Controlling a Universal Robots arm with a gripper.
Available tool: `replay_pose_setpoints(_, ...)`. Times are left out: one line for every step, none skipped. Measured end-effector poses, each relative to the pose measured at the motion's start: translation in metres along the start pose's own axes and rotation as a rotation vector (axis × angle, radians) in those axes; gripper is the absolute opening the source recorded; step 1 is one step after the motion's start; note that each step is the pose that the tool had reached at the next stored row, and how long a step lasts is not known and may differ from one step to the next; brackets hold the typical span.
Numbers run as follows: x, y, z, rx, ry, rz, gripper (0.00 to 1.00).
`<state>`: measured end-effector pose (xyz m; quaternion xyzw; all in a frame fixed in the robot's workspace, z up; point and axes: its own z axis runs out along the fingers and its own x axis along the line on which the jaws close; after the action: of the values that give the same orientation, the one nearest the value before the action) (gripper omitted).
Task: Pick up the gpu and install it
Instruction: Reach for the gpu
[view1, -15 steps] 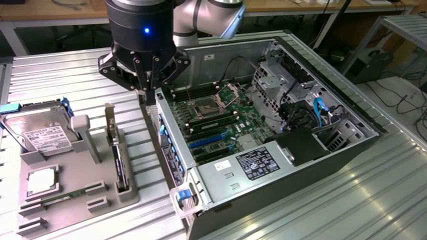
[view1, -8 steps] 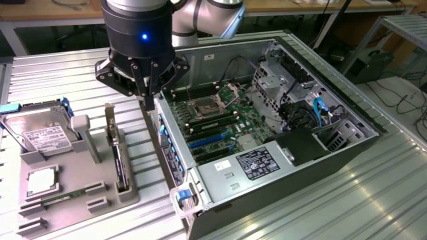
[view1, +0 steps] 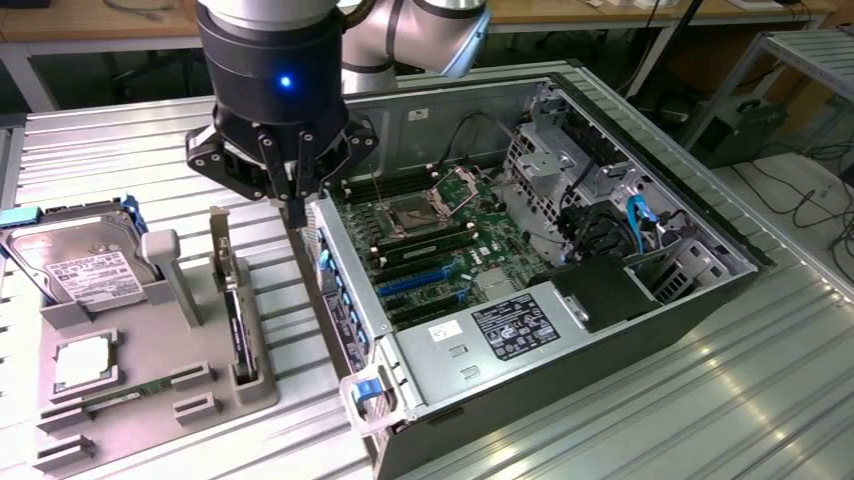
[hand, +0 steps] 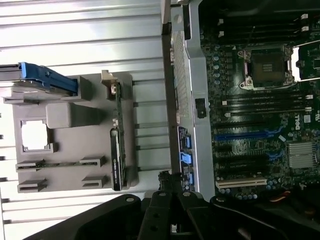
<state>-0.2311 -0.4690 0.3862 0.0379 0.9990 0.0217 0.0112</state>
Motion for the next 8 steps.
replay_pose_setpoints(0.0004, -0.0008, 0.0, 0.0, 0.0, 0.0, 0.11)
replay_pose_setpoints(0.0007, -0.0016, 0.0001, 0.0, 0.0, 0.0, 0.11)
replay_pose_setpoints(0.0009, -0.0024, 0.0002, 0.0, -0.0001, 0.0, 0.11)
replay_pose_setpoints(0.0009, -0.0032, 0.0002, 0.0, 0.0, 0.0, 0.11)
replay_pose_setpoints(0.001, -0.0039, 0.0003, 0.0, -0.0001, 0.0, 0.11)
replay_pose_setpoints(0.0012, -0.0057, 0.0005, -0.0001, -0.0001, 0.0, 0.11)
replay_pose_setpoints(0.0014, -0.0069, 0.0006, -0.0001, -0.0001, 0.0, 0.11)
replay_pose_setpoints(0.0016, -0.0082, 0.0006, -0.0001, -0.0001, 0.0, 0.11)
